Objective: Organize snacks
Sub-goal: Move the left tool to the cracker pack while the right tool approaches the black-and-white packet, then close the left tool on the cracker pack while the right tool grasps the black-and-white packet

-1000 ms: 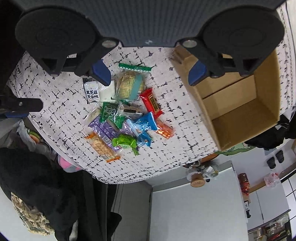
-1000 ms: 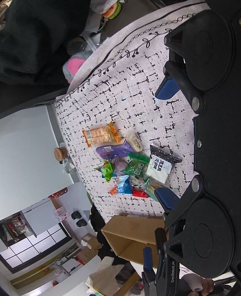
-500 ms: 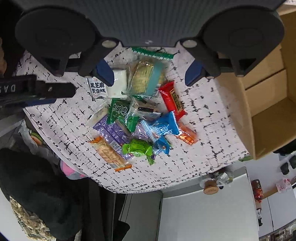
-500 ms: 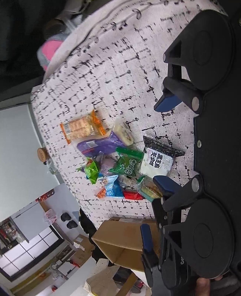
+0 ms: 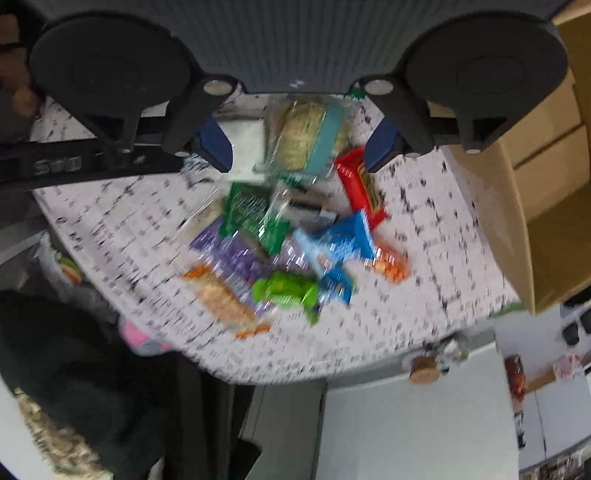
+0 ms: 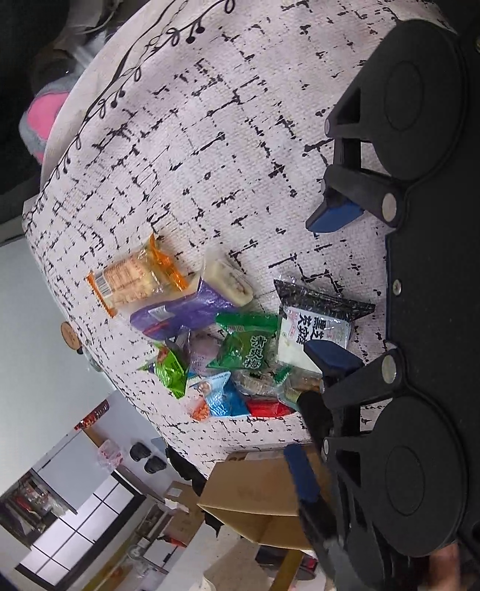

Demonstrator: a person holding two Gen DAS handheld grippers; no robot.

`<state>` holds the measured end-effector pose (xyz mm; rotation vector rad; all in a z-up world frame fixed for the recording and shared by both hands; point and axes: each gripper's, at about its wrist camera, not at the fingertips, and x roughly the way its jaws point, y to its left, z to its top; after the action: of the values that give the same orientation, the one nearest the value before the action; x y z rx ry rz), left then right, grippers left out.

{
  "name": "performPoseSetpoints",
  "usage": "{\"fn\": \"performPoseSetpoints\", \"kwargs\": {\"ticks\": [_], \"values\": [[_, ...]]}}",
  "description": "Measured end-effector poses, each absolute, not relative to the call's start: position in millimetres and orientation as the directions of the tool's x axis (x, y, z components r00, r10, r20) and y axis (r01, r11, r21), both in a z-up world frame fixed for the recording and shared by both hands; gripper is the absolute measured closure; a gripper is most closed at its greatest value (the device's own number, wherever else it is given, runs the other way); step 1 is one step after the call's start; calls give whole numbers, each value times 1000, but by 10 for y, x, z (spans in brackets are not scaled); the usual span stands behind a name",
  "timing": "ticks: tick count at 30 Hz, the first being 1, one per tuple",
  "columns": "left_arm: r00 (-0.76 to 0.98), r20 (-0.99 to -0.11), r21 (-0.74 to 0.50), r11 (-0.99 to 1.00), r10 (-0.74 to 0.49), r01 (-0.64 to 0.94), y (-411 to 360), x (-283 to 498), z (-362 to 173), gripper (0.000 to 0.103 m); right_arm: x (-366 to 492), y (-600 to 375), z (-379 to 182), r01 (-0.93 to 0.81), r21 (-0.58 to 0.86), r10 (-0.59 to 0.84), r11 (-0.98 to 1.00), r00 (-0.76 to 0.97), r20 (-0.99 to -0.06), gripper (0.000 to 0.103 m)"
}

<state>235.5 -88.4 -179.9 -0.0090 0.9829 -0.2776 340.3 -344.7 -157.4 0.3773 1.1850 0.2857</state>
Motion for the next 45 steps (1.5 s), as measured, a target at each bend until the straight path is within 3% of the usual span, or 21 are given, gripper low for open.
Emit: {"fn": "performPoseSetpoints", "kwargs": {"ticks": [11,20,25,28,30,35,45], "values": [[491,-840,-180,973,-230,147,-749,2385,-2060,31,3451,-3383,-1682,12,476,445,879,335,-830,40],[480,-830,-278,957,-283,85,-681,2373,-2133,55,3479,-3310,-1822,53,523,482,851,321,-815,40],[477,-821,-311,946,-314,89,-694,2340,-2149,55,3511,-3286,-1901,74,579,532,812,312,-787,40],[477,-813,-330,939,-334,96,-714,2308,-2139,56,3507,-3273,-1904,73,585,539,808,312,-783,50],[481,-811,-332,939,-334,93,-712,2295,-2126,56,3498,-3307,-1903,75,576,529,814,314,-789,66],[488,-794,-361,927,-363,103,-672,2251,-2077,56,3443,-3470,-1827,56,633,584,772,330,-742,82],[547,-758,-355,928,-356,113,-569,2158,-1846,56,3337,-3465,-1479,-12,625,577,780,399,-712,88]]}}
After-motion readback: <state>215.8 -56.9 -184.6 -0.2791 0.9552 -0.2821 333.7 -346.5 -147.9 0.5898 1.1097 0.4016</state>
